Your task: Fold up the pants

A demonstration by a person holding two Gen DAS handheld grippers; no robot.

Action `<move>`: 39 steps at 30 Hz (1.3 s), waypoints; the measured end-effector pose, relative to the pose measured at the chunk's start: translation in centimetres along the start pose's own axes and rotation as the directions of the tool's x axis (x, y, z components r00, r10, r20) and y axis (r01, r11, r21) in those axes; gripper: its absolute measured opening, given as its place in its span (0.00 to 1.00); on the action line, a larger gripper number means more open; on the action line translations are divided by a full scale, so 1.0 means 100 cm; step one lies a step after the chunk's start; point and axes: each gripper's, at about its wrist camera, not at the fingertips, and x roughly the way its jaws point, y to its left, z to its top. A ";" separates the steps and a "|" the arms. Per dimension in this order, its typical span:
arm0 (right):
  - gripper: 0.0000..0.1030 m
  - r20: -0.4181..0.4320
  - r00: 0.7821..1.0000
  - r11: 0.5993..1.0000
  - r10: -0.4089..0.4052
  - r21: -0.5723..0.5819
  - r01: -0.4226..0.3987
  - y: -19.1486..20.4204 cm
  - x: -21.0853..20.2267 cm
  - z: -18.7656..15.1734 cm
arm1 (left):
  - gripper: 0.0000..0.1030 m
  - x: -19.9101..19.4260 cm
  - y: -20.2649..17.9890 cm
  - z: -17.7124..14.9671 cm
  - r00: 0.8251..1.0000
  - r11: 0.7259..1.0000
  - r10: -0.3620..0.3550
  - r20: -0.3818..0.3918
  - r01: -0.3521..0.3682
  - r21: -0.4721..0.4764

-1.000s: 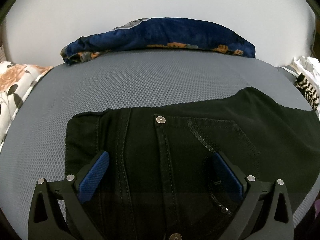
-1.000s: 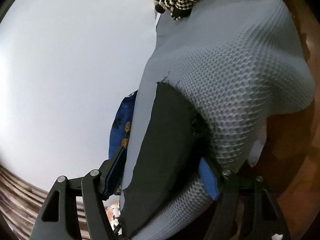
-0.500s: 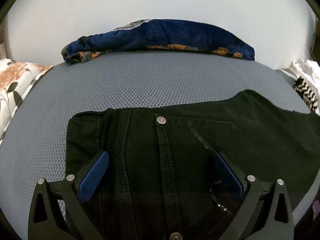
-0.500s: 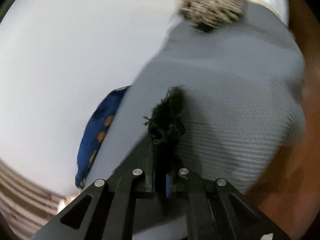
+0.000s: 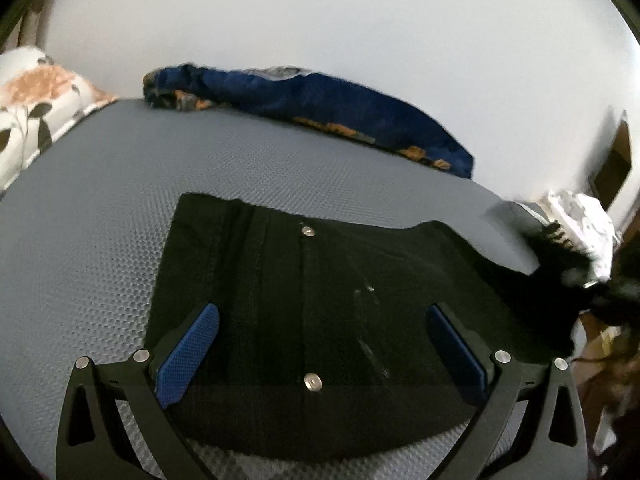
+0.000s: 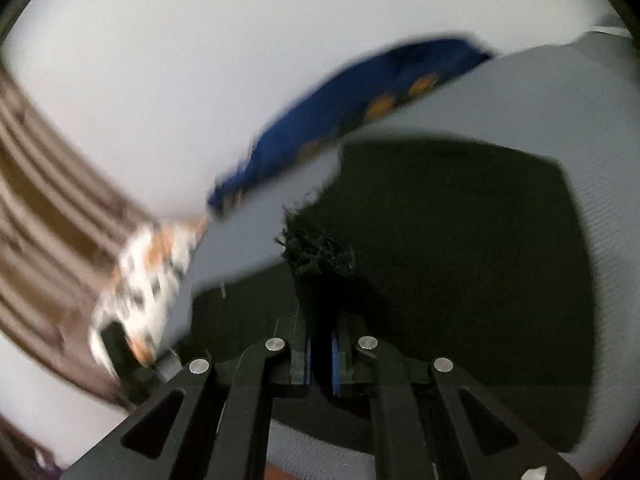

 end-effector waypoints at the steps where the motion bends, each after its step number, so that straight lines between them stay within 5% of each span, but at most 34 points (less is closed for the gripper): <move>1: 0.07 -0.041 0.999 0.999 -0.030 -0.041 0.028 0.008 0.018 -0.010 | 1.00 -0.004 -0.002 -0.001 1.000 1.000 -0.008 0.000 0.008 0.009; 5: 0.07 -0.164 0.978 0.984 -0.125 -0.146 0.101 0.022 0.059 -0.047 | 1.00 -0.015 -0.012 -0.006 0.999 0.998 -0.054 -0.011 0.054 0.031; 30: 0.09 -0.153 0.958 0.899 -0.244 -0.406 0.164 0.056 0.054 -0.086 | 1.00 0.011 -0.035 -0.024 0.988 0.994 -0.081 -0.133 0.089 0.061; 32: 0.09 -0.161 0.960 0.903 -0.230 -0.404 0.148 0.055 0.053 -0.087 | 0.99 0.012 -0.035 -0.024 0.987 0.994 -0.088 -0.134 0.096 0.056; 35: 0.23 -0.203 0.966 0.921 -0.161 -0.384 0.073 0.053 0.052 -0.087 | 0.99 0.013 -0.035 -0.024 0.985 0.993 -0.093 -0.143 0.102 0.053; 37: 0.42 -0.259 0.965 0.938 -0.048 -0.344 -0.046 0.053 0.046 -0.081 | 0.99 0.013 -0.037 -0.024 0.984 0.993 -0.099 -0.150 0.108 0.055; 39: 0.41 -0.262 0.961 0.958 0.084 -0.243 -0.150 0.043 0.030 -0.066 | 0.99 0.012 -0.040 -0.021 0.982 0.991 -0.105 -0.155 0.116 0.064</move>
